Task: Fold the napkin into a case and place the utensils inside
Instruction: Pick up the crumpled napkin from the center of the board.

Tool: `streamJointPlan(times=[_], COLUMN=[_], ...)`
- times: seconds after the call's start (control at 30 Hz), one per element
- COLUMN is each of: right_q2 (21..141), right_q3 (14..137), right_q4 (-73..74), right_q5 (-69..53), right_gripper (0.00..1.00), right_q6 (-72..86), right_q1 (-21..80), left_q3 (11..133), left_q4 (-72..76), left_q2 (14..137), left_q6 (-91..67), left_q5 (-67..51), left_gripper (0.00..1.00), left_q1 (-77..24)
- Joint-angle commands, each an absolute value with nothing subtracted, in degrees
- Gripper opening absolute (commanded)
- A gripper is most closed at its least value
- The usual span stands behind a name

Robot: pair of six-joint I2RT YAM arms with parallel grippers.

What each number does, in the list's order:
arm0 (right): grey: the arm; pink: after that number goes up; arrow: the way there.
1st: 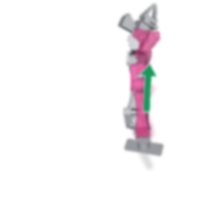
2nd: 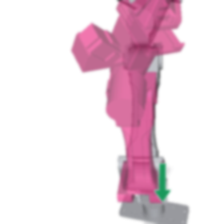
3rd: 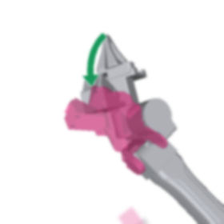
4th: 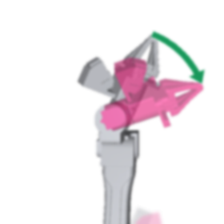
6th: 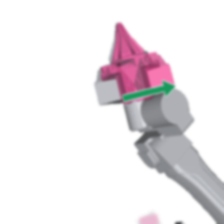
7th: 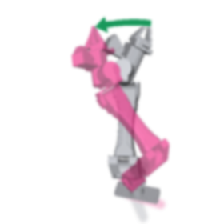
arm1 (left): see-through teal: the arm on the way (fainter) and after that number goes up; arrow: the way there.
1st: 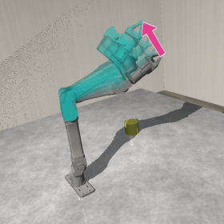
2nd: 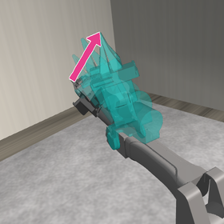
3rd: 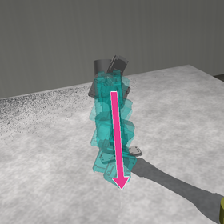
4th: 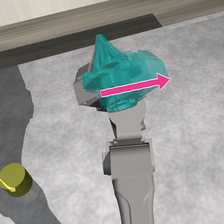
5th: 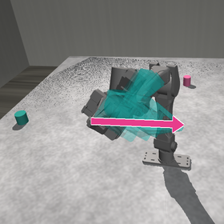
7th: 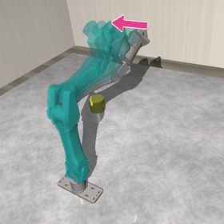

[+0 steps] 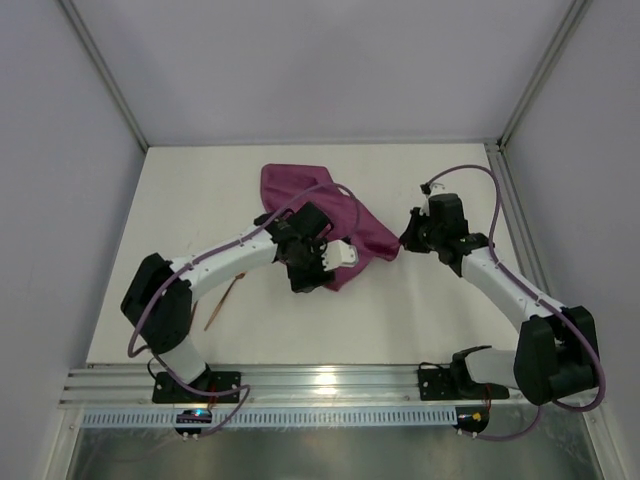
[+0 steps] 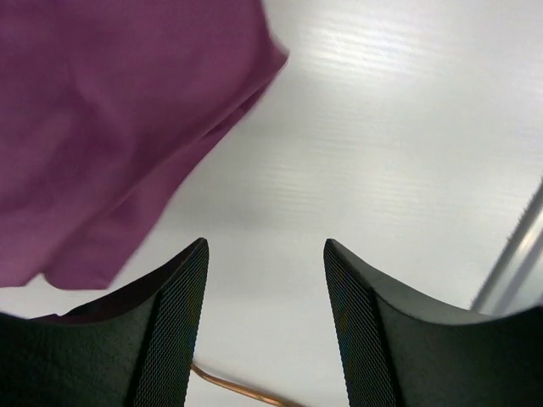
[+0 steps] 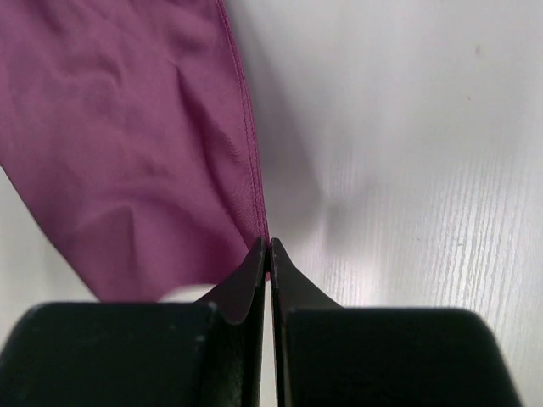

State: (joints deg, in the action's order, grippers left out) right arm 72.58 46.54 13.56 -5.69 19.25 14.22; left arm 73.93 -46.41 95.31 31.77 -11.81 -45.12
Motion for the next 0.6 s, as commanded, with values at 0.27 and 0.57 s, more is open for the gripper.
streamJointPlan(times=[0.27,0.57], right_q2=[72.77,72.51], right_q3=[45.44,46.49], right_q4=[11.60,11.51], right_q5=[-5.71,-5.80], right_gripper=[0.03,0.03], right_q6=[17.49,17.67], right_q1=[12.66,12.48], left_q3=[71.28,69.97], left_q4=[-40.98,-32.27], left_q2=[89.90,100.19], left_q6=[32.69,36.55], left_q5=[-4.77,1.06], left_gripper=[0.60,0.56], left_q1=[-33.24,-27.16])
